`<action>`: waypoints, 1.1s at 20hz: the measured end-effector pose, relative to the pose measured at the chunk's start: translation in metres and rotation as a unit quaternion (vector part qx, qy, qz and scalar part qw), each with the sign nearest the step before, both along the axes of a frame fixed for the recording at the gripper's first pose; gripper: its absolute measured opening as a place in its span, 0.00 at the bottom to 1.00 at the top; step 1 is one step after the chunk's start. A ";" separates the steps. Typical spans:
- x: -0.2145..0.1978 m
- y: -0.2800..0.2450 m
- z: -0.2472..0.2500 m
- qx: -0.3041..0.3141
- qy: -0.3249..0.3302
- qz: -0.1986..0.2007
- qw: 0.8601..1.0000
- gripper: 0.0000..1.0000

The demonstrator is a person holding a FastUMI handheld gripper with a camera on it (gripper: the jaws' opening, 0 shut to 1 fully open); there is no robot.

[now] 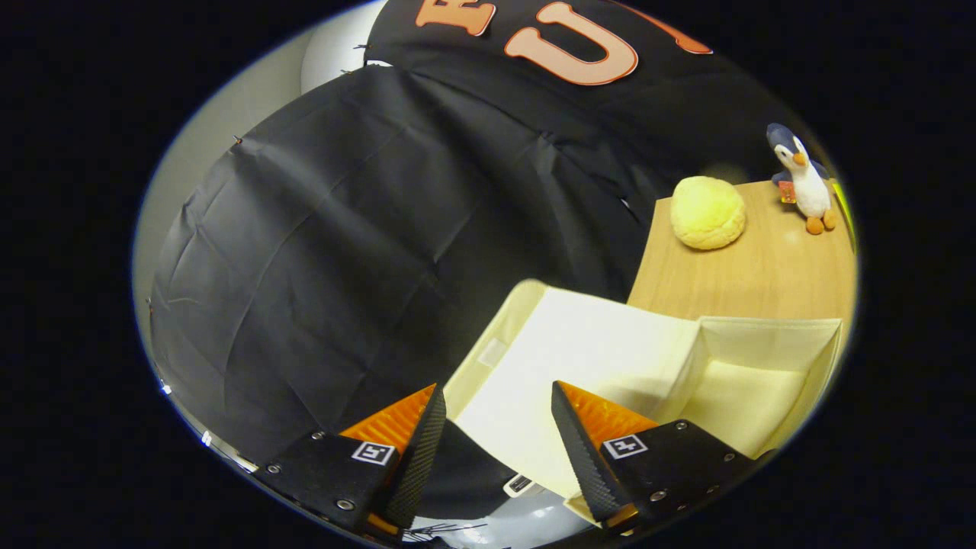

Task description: Open the storage box then place both shoes into the box .Put the left shoe in first, then the right shoe, with the right side of both shoes facing outward in a uniform manner.

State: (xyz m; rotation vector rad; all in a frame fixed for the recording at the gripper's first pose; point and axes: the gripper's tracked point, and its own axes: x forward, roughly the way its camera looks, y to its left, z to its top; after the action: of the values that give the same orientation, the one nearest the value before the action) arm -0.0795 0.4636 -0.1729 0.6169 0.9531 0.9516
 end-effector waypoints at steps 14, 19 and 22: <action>0.015 -0.322 -0.155 -0.284 -0.056 -0.178 0.940 0.92; -0.013 -0.376 -0.222 -0.343 -0.020 -0.169 0.924 0.86; -0.011 -0.382 -0.253 -0.341 0.000 -0.176 0.923 0.76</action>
State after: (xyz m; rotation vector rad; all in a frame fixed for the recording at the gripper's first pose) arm -0.0904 0.0813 -0.4255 0.1779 1.0500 0.2570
